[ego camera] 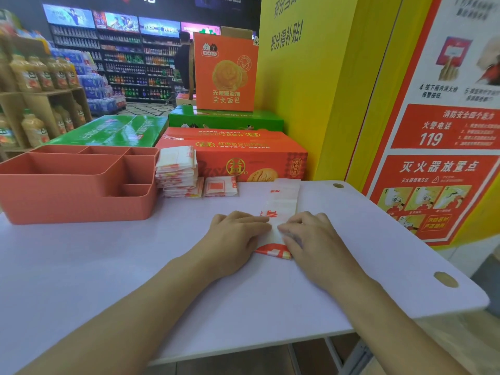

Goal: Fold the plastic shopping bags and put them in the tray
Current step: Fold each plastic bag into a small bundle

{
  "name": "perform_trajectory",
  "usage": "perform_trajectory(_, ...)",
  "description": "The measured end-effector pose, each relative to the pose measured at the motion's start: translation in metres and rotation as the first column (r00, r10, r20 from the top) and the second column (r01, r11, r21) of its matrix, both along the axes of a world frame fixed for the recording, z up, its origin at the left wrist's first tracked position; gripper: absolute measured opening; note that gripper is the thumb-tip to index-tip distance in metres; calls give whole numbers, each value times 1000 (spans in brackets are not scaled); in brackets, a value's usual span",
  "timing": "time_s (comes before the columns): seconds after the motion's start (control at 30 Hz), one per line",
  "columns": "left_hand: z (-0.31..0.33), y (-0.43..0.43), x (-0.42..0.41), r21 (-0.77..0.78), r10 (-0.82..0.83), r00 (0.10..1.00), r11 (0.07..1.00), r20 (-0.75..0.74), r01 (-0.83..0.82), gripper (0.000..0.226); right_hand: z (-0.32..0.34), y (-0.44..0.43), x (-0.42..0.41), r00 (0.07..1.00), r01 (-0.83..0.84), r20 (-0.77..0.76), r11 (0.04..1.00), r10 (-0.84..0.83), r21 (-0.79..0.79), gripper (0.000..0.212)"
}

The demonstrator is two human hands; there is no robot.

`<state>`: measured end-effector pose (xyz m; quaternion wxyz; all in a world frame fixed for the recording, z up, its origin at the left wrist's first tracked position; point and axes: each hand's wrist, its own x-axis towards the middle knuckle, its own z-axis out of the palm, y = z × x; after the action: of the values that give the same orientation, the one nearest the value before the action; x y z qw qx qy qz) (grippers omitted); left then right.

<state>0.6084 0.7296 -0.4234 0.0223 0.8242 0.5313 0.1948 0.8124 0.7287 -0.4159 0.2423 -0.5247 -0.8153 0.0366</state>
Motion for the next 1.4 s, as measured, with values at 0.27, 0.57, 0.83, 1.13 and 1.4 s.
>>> perform_trajectory(0.27, 3, -4, 3, -103, -17, 999, 995, -42, 12, 43, 3, -8, -10, 953, 25, 302, 981, 35, -190, 55)
perform_trajectory(0.57, 8, 1, 2, -218, -36, 985, 976, -167, -2, 48, 4, -3, -7, 924, 39, 375, 958, 74, -283, 59)
perform_trajectory(0.83, 4, -2, -6, -167, -14, 1000, 986, -17, 11, 58, 1, -6, 3, 993, -99, 52, 984, 108, -151, 55)
perform_trajectory(1.13, 8, -3, -15, -209, -40, 994, 976, 106, 61, 71, 2, -1, 5, 985, -153, -90, 986, 148, -60, 31)
perform_trajectory(1.4, 5, 1, -18, -89, -22, 947, 995, 320, 53, 17, 7, -6, 3, 949, -155, -295, 978, 108, -140, 18)
